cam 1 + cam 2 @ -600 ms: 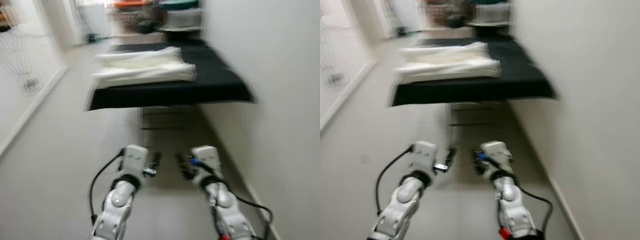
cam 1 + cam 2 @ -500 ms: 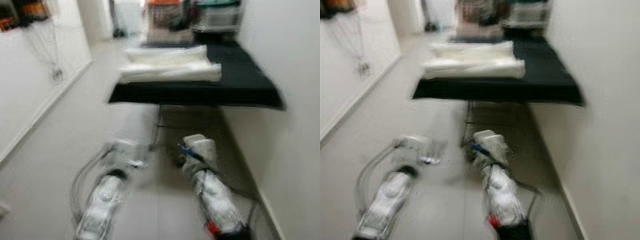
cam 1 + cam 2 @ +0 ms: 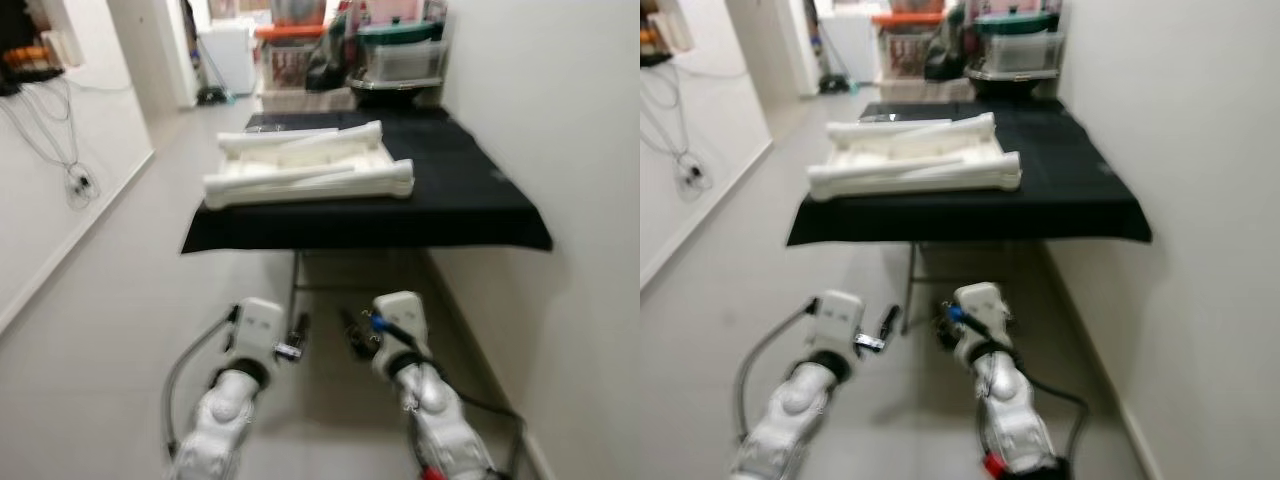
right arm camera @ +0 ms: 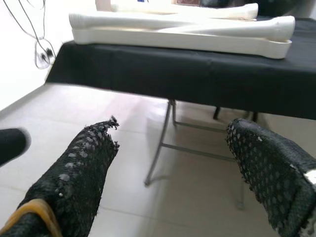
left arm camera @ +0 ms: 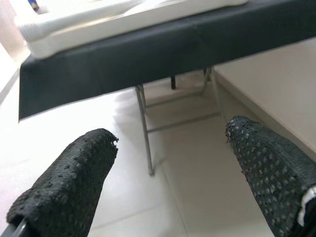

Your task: Building children table

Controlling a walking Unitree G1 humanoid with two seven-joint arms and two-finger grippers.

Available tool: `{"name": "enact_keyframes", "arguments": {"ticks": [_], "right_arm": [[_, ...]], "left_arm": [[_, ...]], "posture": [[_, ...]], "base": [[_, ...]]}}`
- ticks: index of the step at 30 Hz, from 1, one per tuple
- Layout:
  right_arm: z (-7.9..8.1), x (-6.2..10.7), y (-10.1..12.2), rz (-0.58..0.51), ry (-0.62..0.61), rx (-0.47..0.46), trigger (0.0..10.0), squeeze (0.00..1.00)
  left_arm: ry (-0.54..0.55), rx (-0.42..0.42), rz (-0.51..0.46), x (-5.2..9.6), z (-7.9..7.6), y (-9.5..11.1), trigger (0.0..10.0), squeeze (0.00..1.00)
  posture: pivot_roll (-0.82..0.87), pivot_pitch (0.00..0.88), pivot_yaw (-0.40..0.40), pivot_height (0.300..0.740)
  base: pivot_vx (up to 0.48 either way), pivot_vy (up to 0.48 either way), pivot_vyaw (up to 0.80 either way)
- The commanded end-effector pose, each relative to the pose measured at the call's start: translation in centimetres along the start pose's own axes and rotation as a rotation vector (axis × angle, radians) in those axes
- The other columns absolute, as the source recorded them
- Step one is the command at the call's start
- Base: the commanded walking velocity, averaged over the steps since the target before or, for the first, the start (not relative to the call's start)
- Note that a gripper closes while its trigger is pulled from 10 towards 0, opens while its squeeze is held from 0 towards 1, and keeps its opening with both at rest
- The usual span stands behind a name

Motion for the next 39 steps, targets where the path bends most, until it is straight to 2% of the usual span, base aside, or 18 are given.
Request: {"name": "enact_keyframes", "arguments": {"ticks": [1,16,36,39], "right_arm": [[-0.60,0.17,-0.46,0.017,-0.018,0.001,10.0,0.00],[-0.67,0.08,-0.52,0.019,-0.020,-0.007,10.0,0.00],[-0.77,0.07,-0.47,0.018,-0.023,-0.013,10.0,0.00],[-0.80,0.10,-0.50,0.018,-0.024,-0.012,10.0,0.00]], "left_arm": [[-0.019,0.004,0.001,-0.03,-0.62,-0.02,10.0,0.00],[-0.021,0.002,0.001,-0.13,-0.62,-0.03,10.0,0.00],[-0.018,0.006,0.001,-0.12,-0.63,0.12,10.0,0.00],[-0.014,0.009,0.003,-0.12,-0.66,0.07,10.0,0.00]], "posture": [[-0.02,0.000,0.009,0.740],[-0.02,0.000,0.011,0.740],[-0.02,0.000,0.011,0.740],[-0.02,0.000,0.011,0.740]], "base": [[0.322,0.000,0.00],[0.307,0.000,0.00],[0.395,0.000,0.00],[0.082,0.000,0.00]]}}
Point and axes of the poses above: a point about 5 cm out from each wrist's last joint towards the gripper, its own x axis pointing back from the gripper into the wrist, its own y axis along the axis of the wrist's last joint, z = x × y, the point moved 1 cm from there along -x, pointing out of the wrist towards the gripper, and after that the axes turned 7 degrees about x, right-handed, at the moved point
